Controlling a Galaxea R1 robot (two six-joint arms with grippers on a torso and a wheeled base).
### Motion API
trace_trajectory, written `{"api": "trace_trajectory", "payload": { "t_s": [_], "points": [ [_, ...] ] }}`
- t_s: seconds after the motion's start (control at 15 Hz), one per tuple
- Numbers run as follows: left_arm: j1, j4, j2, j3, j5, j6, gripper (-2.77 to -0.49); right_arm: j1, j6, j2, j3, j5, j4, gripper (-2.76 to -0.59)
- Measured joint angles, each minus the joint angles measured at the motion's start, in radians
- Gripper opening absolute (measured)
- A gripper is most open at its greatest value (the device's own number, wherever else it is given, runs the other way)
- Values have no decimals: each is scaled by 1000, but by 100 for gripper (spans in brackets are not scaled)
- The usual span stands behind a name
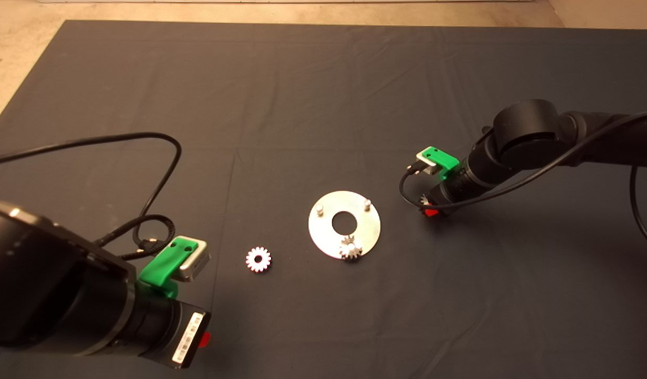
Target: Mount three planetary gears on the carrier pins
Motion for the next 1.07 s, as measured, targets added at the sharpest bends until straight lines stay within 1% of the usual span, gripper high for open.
{"api": "trace_trajectory", "payload": {
  "t_s": [0.53,1.07],
  "points": [
    [0,0,0,0,0,0,-221,0,0,0,0,0,0,-256],
    [0,0,0,0,0,0,-221,0,0,0,0,0,0,-259]
  ]
}}
